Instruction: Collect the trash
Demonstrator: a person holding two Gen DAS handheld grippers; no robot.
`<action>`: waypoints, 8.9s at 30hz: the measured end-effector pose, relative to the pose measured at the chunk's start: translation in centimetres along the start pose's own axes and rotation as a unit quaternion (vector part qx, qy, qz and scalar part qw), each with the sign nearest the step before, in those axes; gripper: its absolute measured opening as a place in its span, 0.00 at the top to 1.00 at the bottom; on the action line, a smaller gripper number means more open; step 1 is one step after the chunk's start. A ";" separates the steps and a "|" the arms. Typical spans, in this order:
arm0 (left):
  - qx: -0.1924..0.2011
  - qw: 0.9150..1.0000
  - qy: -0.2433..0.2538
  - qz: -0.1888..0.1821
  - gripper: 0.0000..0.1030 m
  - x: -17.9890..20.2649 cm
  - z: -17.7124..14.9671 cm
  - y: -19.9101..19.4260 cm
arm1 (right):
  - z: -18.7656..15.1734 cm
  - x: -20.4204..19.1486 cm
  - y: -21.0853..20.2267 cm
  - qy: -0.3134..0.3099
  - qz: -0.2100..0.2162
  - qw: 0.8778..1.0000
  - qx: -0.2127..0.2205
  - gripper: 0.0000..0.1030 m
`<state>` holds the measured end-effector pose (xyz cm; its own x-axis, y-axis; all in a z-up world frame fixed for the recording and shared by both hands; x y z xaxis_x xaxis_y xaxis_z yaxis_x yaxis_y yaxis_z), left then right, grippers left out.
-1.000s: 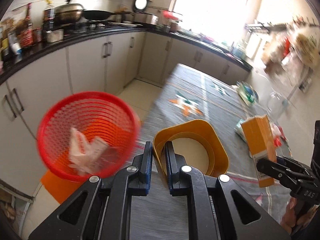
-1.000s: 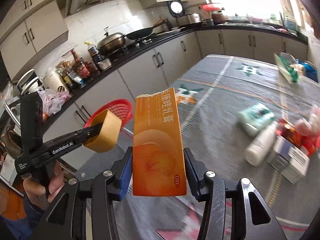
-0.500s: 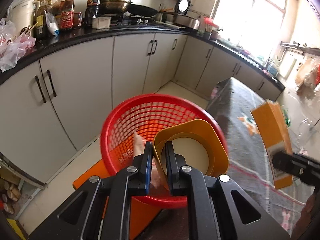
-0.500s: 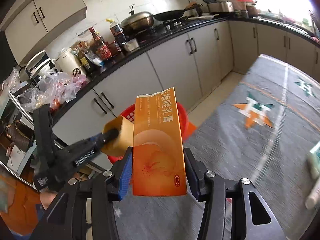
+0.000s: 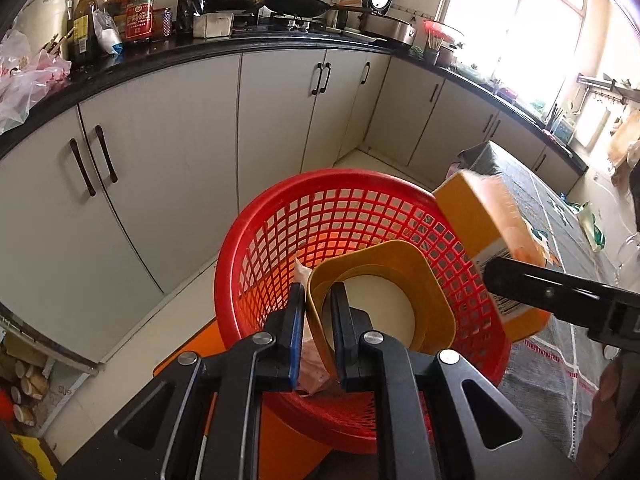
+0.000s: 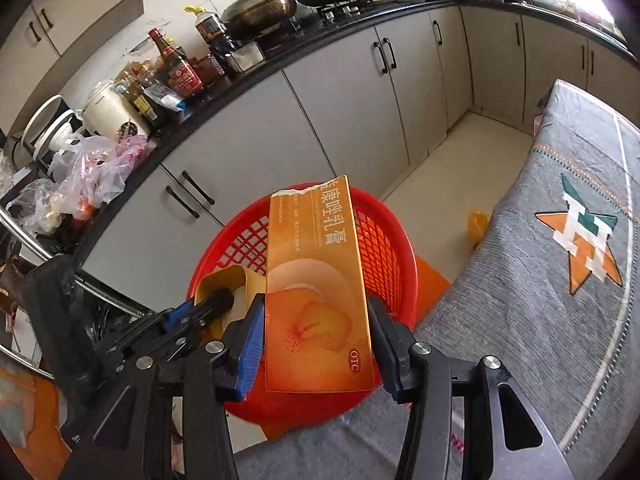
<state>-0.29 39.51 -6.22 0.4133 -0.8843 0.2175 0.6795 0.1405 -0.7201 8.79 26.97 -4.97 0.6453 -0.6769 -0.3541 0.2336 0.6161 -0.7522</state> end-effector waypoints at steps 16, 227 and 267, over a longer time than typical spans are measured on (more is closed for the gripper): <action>0.035 0.999 -0.004 -0.020 0.68 2.2 -0.3 -3.7 | -0.6 1.6 -4.6 0.029 0.016 0.999 0.040 0.47; 0.093 0.994 0.011 -0.054 0.72 9.4 0.8 -7.4 | -5.1 8.4 -14.2 0.048 -0.011 0.996 0.081 0.61; 0.069 0.995 0.026 -0.074 0.56 10.3 0.4 -6.2 | -3.3 6.3 -9.8 0.083 0.025 0.994 0.064 0.53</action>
<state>0.03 29.67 0.72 0.2729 -0.9211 0.2775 0.8090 0.0637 -0.5843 8.14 15.33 -1.61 0.5310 -0.6956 -0.4839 0.3023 0.6890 -0.6587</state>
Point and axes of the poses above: each gripper's, at about its wrist camera, not at the fingertips, and y roughly the way its jaws point, x to its right, z to its top, the point moved 10 cm from there along y, roughly the way its jaws point, and after that the axes turned 2 degrees about -z, right-handed, at the moved point
